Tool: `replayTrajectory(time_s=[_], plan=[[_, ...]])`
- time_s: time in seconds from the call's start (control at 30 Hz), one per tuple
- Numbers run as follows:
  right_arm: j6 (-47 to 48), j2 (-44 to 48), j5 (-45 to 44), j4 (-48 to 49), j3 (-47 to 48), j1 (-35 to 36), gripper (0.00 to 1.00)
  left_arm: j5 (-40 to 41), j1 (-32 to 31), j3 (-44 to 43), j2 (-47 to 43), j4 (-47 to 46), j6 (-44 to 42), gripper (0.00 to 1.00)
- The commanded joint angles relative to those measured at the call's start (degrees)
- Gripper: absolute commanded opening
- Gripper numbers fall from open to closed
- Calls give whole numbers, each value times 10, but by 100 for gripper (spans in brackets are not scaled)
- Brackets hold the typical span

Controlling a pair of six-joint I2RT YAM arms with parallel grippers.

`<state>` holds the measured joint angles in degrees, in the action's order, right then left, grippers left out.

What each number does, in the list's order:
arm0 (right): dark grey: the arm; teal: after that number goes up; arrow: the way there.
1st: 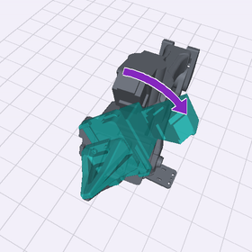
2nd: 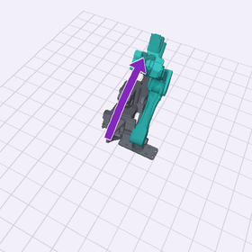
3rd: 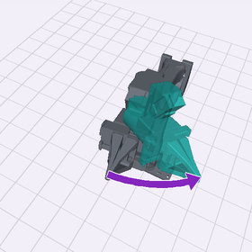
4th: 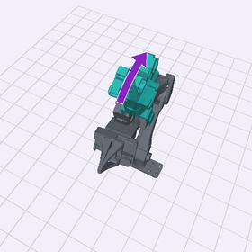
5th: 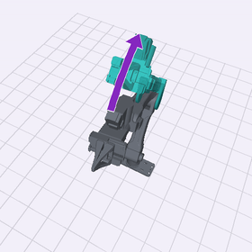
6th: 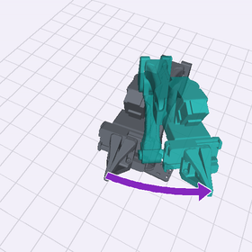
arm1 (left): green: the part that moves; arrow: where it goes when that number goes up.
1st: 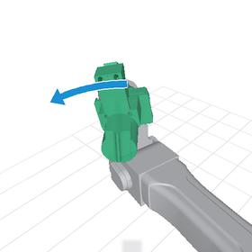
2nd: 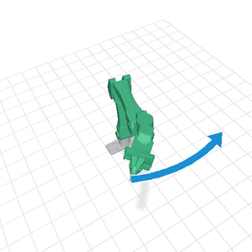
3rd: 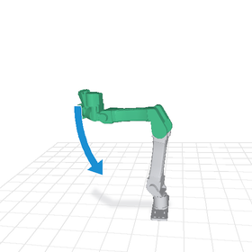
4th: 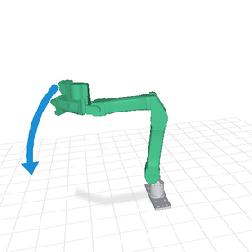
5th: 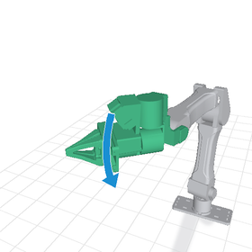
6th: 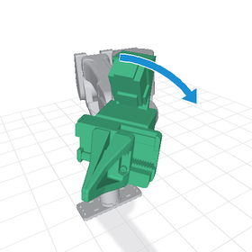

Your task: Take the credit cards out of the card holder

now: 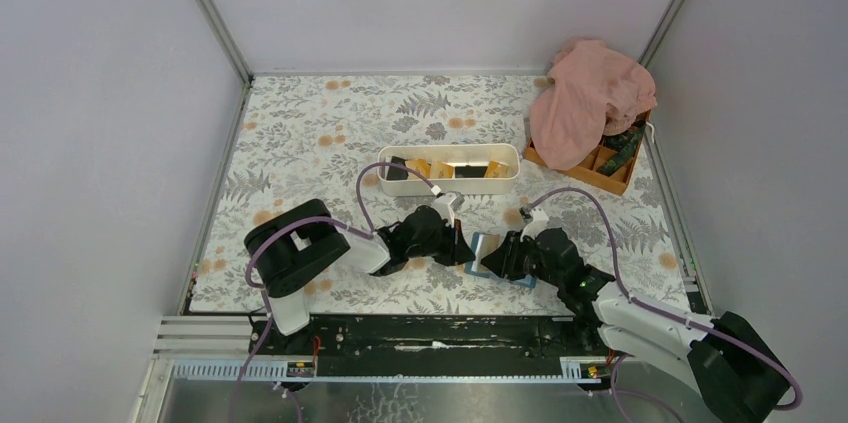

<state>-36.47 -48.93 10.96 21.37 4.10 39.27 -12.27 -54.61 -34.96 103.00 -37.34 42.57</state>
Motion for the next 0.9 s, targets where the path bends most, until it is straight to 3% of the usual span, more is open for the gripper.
replayTrajectory(time_s=[0.0,0.53,0.87], plan=[[17,18,-23,-22,23,6,27,4,-4,8,21,56,-13,1],[32,63,-97,-113,45,4,32,-2,-4,5,33,51,-14,1],[27,95,-108,-136,36,0,24,-4,-4,9,36,47,-13,1]])
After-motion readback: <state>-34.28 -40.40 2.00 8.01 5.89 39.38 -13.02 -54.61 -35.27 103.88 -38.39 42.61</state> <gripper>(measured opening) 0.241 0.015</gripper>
